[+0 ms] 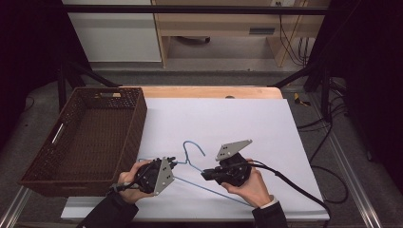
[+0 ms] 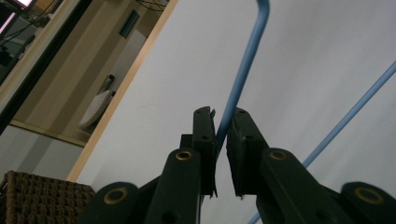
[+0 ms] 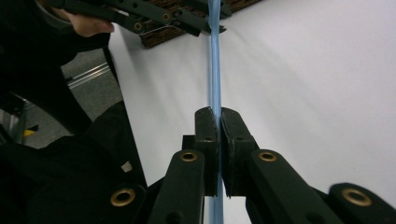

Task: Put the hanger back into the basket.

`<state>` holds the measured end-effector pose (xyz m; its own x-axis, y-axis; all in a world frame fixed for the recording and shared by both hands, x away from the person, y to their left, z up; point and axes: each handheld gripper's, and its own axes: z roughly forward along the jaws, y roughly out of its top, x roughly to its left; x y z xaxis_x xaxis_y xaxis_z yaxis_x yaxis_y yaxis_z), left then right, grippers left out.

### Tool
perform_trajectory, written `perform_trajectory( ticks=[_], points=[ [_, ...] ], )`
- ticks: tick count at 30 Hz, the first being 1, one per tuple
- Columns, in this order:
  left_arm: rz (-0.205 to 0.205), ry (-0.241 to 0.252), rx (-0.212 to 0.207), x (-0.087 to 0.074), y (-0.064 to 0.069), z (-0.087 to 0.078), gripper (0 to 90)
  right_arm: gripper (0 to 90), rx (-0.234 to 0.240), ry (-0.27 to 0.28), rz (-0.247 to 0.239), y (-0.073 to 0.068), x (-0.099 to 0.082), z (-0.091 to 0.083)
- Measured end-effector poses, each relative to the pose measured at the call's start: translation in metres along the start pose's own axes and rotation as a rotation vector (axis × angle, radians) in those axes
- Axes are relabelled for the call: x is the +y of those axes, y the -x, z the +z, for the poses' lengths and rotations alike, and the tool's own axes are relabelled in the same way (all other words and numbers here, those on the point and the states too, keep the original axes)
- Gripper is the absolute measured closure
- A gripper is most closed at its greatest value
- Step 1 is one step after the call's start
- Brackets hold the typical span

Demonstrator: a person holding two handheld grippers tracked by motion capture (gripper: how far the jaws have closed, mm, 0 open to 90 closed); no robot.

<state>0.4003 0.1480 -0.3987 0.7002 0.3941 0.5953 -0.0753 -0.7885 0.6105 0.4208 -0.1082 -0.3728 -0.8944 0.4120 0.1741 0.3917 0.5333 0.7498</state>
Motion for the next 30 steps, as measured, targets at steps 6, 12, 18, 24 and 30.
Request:
perform_trajectory(
  ticks=[6,12,18,24,30],
  points=[
    [0.042,-0.047,-0.006,0.005,0.007,0.001,85.5,86.3,-0.051,0.011,-0.01,0.0,0.0,-0.003],
    [0.016,-0.073,-0.013,0.011,0.009,0.0,86.6,77.6,-0.088,0.044,-0.017,-0.001,0.001,-0.009],
    [-0.033,-0.127,-0.004,0.018,0.009,-0.001,86.7,58.8,-0.186,0.147,-0.039,-0.001,0.001,-0.023],
    [-0.112,-0.176,0.0,0.022,0.006,0.0,86.7,33.1,-0.341,0.28,-0.007,0.013,-0.01,-0.052],
    [-0.206,-0.21,-0.002,0.022,-0.001,-0.001,86.7,18.4,-0.438,0.325,0.093,0.027,-0.025,-0.073]
  ],
)
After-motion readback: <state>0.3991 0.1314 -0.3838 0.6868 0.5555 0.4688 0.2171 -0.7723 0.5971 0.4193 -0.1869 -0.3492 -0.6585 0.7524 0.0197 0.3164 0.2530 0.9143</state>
